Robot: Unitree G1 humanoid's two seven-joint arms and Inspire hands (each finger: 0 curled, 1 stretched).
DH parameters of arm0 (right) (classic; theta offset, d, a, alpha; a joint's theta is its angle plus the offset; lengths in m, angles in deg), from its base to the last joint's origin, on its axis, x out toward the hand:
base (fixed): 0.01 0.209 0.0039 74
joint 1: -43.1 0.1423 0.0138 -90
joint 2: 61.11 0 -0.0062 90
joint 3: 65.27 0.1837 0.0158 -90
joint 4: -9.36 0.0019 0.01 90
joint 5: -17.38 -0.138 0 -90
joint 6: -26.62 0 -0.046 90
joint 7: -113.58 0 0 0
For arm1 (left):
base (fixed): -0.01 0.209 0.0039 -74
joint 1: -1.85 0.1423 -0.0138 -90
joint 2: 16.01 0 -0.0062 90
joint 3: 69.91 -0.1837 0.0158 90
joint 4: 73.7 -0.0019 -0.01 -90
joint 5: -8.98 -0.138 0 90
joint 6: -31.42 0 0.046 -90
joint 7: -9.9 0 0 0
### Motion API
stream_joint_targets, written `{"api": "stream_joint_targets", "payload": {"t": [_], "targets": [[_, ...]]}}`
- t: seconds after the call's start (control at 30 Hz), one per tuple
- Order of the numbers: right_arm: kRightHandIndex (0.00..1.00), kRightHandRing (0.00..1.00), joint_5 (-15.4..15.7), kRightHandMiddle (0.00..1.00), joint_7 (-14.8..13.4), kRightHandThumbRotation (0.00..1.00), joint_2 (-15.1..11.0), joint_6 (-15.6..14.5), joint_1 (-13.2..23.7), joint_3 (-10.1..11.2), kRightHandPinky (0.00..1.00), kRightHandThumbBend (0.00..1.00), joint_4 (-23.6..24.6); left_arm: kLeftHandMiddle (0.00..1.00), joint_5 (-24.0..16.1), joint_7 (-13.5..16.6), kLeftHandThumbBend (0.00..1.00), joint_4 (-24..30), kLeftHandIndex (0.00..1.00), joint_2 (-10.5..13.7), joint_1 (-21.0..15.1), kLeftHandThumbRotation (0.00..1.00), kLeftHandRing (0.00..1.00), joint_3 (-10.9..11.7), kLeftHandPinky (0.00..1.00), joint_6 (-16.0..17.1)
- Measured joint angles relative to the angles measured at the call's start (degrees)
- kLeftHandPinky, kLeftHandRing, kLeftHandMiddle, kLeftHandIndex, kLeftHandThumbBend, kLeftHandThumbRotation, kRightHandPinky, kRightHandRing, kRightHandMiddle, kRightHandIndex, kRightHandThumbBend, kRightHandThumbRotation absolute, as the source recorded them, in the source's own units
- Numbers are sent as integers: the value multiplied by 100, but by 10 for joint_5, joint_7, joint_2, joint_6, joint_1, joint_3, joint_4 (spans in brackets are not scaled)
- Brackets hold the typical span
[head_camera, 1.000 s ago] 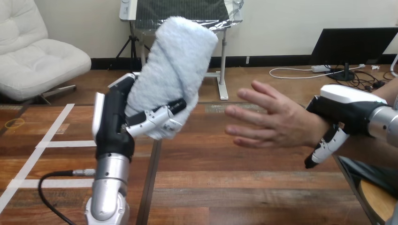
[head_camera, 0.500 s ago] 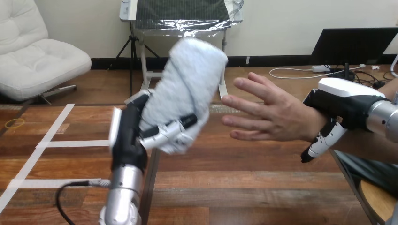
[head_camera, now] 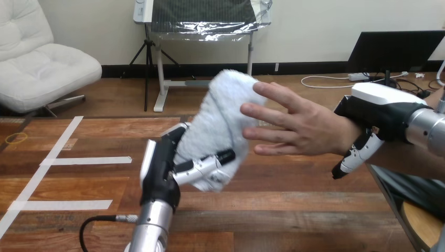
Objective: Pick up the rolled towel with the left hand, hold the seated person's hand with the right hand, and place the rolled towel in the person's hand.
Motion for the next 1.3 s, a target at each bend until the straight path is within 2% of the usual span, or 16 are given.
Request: {"api": "stream_joint_targets", "payload": {"t": [0.33, 0.57, 0.97, 1.3], "targets": [[31, 25, 0, 32, 2, 7, 3, 0, 7, -1, 19, 87, 0, 41, 11, -8, 59, -22, 43, -1, -1, 0, 33, -16, 29, 6], [30, 23, 0, 30, 6, 8, 5, -4, 9, -4, 17, 88, 1, 40, 14, -8, 60, -30, 43, -2, -1, 0, 34, -26, 30, 14], [29, 22, 2, 29, 14, 9, 7, -10, 10, -12, 16, 88, 1, 40, 17, 3, 61, -41, 43, -2, -1, 0, 35, -56, 30, 15], [31, 23, 2, 30, 16, 10, 7, -13, 10, -17, 18, 87, 1, 41, 25, 12, 64, -43, 43, -2, -1, 0, 36, -68, 30, 15]]}}
